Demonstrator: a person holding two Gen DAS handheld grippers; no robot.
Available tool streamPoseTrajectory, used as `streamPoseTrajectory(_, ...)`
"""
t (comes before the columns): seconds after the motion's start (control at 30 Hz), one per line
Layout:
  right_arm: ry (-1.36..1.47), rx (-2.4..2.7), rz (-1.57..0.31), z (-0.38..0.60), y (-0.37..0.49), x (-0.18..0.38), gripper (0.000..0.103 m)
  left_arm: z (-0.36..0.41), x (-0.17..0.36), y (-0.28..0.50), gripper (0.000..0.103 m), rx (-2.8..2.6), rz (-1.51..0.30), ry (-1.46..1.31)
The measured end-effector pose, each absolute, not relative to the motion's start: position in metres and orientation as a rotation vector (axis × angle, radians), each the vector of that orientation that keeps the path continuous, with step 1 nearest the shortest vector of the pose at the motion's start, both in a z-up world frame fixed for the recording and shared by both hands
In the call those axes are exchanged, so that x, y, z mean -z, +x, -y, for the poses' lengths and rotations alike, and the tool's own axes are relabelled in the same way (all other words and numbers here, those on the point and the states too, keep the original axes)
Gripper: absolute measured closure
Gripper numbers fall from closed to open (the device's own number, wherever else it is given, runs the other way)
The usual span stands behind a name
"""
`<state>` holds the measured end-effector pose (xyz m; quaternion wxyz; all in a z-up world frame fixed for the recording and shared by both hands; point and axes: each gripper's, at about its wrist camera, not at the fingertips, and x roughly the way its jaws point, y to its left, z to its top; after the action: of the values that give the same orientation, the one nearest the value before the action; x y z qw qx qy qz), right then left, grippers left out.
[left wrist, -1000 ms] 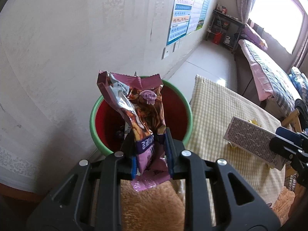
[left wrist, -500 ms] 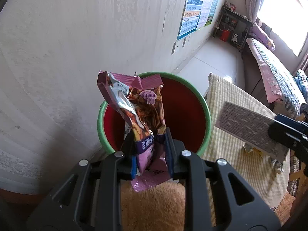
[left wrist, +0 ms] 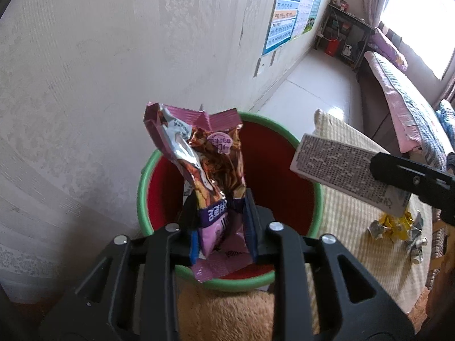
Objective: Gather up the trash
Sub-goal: 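Carry the wrapper and milk carton over the red bin and open both tools, then move both open tools back over the remaining trash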
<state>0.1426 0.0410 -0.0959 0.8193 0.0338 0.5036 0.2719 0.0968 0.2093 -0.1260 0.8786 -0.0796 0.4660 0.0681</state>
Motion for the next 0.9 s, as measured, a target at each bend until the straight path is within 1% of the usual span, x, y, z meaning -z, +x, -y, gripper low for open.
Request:
streamPoseTrajectory(0.03, 0.081, -0.582, -1.079, -0.041, 0.144, 0.096, 0.048, -0.21, 0.126, 0.098, 0.059, -0.141, -0.972, -0.167)
streamPoseTrajectory(0.07, 0.098, -0.587, -1.086, -0.041, 0.145, 0.097, 0.048, -0.21, 0.126, 0.098, 0.049, -0.14, -0.967, -0.175)
streamPoseTrajectory(0.1, 0.106, -0.587, -1.088, -0.041, 0.146, 0.097, 0.048, -0.211, 0.126, 0.096, 0.048, -0.14, -0.961, -0.177)
streamPoseTrajectory(0.27, 0.119, -0.583, -1.076, -0.03, 0.136, 0.093, 0.048, -0.207, 0.123, 0.089, 0.048, -0.135, -0.958, -0.185)
streamPoseTrajectory(0.43, 0.107, -0.528, -1.045, 0.009, 0.114, 0.091, 0.048, -0.194, 0.122, 0.081, 0.048, -0.111, -0.963, -0.18)
streamPoseTrajectory(0.57, 0.049, -0.407, -1.028, 0.068, 0.091, 0.099, 0.047, -0.179, 0.123, 0.074, 0.048, -0.079, -0.973, -0.177)
streamPoseTrajectory(0.67, 0.003, -0.307, -1.031, 0.112, 0.08, 0.112, 0.037, -0.159, 0.125, 0.069, 0.048, -0.042, -0.986, -0.16)
streamPoseTrajectory(0.8, -0.064, -0.127, -1.048, 0.177, 0.066, 0.131, 0.037, -0.129, 0.126, 0.066, 0.048, 0.017, -1.002, -0.121)
streamPoseTrajectory(0.9, 0.046, -0.017, -1.081, 0.23, 0.064, 0.149, 0.037, -0.102, 0.128, 0.065, 0.048, 0.061, -1.018, -0.1)
